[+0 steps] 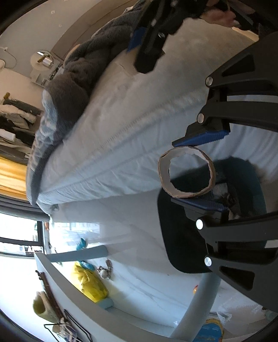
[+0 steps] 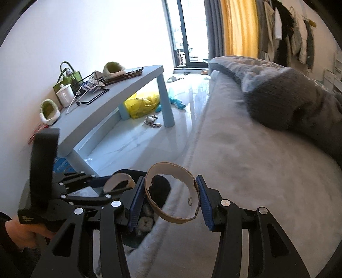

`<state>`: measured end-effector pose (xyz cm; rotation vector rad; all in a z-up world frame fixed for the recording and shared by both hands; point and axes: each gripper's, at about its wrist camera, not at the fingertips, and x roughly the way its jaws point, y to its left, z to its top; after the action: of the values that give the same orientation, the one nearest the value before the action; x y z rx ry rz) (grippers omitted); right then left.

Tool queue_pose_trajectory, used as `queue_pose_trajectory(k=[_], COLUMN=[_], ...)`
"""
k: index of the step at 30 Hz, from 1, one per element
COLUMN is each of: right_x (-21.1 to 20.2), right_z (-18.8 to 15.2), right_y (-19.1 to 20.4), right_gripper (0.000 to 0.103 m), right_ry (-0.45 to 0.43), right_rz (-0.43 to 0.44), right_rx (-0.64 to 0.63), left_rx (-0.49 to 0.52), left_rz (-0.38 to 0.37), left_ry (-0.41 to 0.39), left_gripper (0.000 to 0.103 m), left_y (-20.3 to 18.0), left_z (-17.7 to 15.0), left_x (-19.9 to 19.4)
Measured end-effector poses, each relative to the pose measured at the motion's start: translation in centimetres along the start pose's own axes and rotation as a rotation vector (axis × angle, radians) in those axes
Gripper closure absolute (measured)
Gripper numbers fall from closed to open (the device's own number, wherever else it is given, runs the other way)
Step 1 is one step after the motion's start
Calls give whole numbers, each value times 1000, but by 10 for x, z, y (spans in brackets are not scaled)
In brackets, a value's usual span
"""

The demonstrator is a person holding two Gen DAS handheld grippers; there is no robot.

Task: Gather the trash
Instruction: 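Carry both tape cores over the teal bin, then open the left tool to drop its tape core into the bin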

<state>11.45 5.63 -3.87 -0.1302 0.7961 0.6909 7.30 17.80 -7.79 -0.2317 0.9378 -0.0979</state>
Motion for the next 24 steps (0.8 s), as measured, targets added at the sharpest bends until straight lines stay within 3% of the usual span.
queue_pose_trajectory(k=[20, 24], right_x=[47, 54], right_z=[14, 15], right_y=[57, 66], right_gripper=[55, 55], right_ry=[41, 46], right_rz=[61, 71], right_rx=[-58, -66], left_rx=[-47, -43], left_rz=[22, 22], left_ry=[161, 188], left_gripper=[54, 45], left_y=[59, 65], left_z=[-26, -30], left_x=[15, 19])
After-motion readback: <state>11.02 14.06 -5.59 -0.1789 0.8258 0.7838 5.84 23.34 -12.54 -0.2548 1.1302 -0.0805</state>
